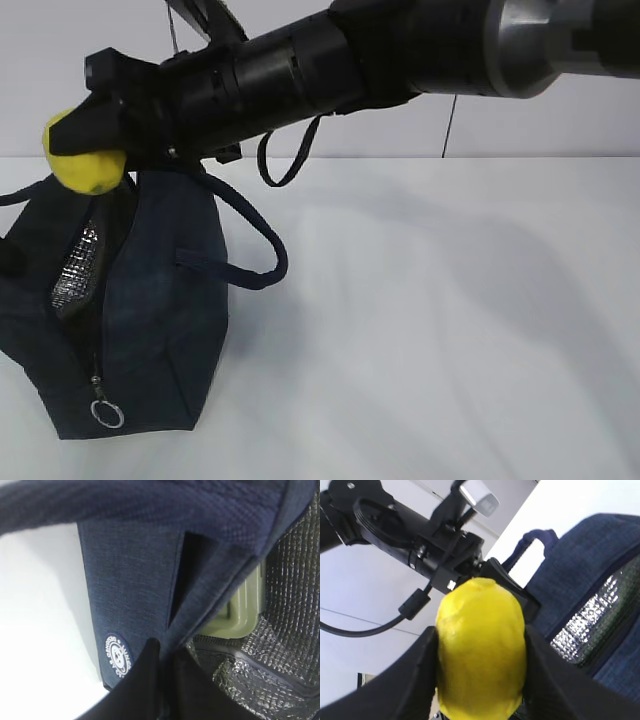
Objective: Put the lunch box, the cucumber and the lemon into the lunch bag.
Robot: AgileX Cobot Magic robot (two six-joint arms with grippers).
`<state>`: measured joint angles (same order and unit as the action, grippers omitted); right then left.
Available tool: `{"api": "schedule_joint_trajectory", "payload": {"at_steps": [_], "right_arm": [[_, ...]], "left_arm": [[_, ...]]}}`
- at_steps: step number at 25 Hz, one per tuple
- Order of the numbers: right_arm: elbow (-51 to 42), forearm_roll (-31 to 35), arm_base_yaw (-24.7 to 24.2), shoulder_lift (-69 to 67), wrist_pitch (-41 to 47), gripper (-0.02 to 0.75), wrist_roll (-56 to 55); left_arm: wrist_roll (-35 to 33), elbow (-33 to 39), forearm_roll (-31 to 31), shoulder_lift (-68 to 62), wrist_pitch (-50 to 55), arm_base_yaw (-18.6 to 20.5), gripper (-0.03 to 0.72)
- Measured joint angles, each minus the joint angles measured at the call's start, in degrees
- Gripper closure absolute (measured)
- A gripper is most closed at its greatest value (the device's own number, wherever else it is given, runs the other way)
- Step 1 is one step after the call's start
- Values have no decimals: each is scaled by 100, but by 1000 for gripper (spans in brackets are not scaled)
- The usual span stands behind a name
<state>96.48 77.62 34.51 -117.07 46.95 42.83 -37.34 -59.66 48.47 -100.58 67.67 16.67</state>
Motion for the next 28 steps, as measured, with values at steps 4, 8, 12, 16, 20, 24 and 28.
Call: {"api": "schedule_joint_trajectory", "payload": {"at_steps": [4,8,12,16,20,24,28], "right_arm": [[0,65,91,0,-193,393,50],[0,218,278,-95,-224,393,73],[0,300,325,-339,-212,393,84],[0,244,325,-472,-308,393,190],[0,-159,325,-472,-450,393,212],[0,-896,325,-472,-587,393,212],[0,-1442,325,-472,-631,393,212]], "left_arm": [[0,0,0,0,5,0,673],[0,0,3,0,5,0,673],[0,0,3,0,5,0,673],[0,0,3,0,5,0,673],[0,0,3,0,5,0,673],[0,0,3,0,5,0,673],[0,0,3,0,5,0,673]]}}
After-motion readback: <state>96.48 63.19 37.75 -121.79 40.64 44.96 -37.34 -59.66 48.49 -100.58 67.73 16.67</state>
